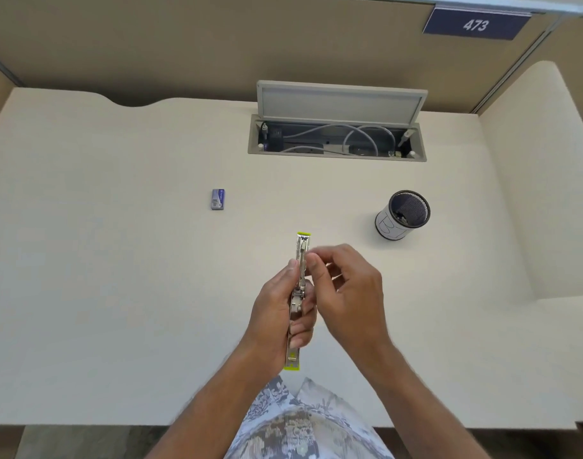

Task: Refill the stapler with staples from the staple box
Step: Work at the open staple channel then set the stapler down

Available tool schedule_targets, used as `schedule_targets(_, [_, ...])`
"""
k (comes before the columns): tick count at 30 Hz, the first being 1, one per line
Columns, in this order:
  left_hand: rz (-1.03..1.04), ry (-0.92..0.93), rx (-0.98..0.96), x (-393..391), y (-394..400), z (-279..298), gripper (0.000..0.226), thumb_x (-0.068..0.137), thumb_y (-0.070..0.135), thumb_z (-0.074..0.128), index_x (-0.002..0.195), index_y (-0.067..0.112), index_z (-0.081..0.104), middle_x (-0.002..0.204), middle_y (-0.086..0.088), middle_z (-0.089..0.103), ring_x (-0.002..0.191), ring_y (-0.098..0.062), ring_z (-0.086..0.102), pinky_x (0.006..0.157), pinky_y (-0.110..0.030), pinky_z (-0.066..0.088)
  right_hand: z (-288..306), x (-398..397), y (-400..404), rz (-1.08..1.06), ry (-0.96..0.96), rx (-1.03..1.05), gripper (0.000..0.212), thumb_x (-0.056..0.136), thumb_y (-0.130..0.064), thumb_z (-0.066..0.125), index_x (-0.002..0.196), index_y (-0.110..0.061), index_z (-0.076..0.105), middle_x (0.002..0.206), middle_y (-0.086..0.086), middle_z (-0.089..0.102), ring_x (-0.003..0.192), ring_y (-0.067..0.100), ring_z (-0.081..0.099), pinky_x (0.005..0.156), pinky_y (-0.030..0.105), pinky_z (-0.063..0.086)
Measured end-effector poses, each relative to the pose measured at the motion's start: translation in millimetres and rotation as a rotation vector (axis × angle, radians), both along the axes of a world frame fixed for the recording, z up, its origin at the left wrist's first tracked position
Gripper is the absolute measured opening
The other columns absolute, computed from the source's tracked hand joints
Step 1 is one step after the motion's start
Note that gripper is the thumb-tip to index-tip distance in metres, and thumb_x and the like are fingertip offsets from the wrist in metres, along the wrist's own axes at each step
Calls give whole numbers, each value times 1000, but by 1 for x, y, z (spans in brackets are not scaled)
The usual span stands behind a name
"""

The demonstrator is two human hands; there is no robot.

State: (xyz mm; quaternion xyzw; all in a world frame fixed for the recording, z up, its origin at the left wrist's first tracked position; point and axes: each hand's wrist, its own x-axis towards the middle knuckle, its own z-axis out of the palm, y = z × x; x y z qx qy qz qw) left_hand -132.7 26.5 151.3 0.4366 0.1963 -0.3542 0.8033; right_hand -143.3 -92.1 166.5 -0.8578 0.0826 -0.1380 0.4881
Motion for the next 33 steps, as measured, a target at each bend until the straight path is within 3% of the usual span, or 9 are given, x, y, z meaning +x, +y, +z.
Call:
schedule_targets(4, [3, -47, -14, 0, 0, 2, 46, 108, 49, 46, 79, 14, 55, 52, 1, 43, 30, -8, 28, 31, -12, 25, 1, 12, -10, 47, -2, -162, 18, 92, -18, 74, 109, -20, 75, 92, -4, 64, 63, 8, 57, 61, 15, 43])
schedule_targets(7, [7, -69, -12, -1, 1, 3, 41, 109, 47, 46, 83, 17, 59, 57, -1, 44, 31, -8, 28, 32, -12, 26, 4, 15, -12, 108, 8, -283, 19, 91, -19, 75, 110, -19, 75, 95, -2, 64, 62, 12, 58, 62, 23, 49])
schedule_targets(11, [-8, -97, 22, -2, 0, 3, 40, 110, 45, 45, 82, 23, 64, 61, -1, 45, 34, -8, 27, 34, -13, 25, 10, 16, -12, 148, 32, -351, 15, 92, -20, 74, 107, -18, 75, 94, -2, 65, 60, 15, 58, 60, 33, 53])
schedule_targets(15, [-28, -126, 60, -3, 1, 0, 36, 110, 46, 45, 89, 19, 58, 62, -1, 46, 35, -9, 26, 34, -14, 25, 15, 21, -16, 195, 67, -401, 11, 92, -23, 72, 102, -17, 74, 90, -3, 64, 62, 16, 59, 62, 35, 53])
schedule_targets(23, [-52, -153, 95, -5, 2, -1, 40, 110, 46, 45, 87, 23, 68, 62, 0, 44, 36, -9, 23, 36, -13, 24, 22, 41, -36, 403, 93, -435, 10, 95, -22, 68, 97, -14, 75, 85, -2, 67, 72, 19, 63, 68, 42, 55])
schedule_targets(27, [-43, -149, 113, -6, 1, -1, 39, 110, 45, 45, 86, 17, 55, 62, 0, 45, 36, -8, 24, 35, -14, 24, 20, 42, -36, 413, 44, -462, 9, 91, -20, 68, 91, -12, 71, 81, -2, 64, 71, 18, 59, 66, 41, 54])
schedule_targets(33, [-1, -142, 115, -1, 2, 0, 42, 112, 45, 42, 110, 12, 68, 60, 0, 45, 35, -7, 26, 33, -14, 25, 10, 30, -26, 405, -23, -374, 7, 90, -15, 68, 85, -10, 69, 78, -3, 63, 69, 8, 53, 66, 23, 49])
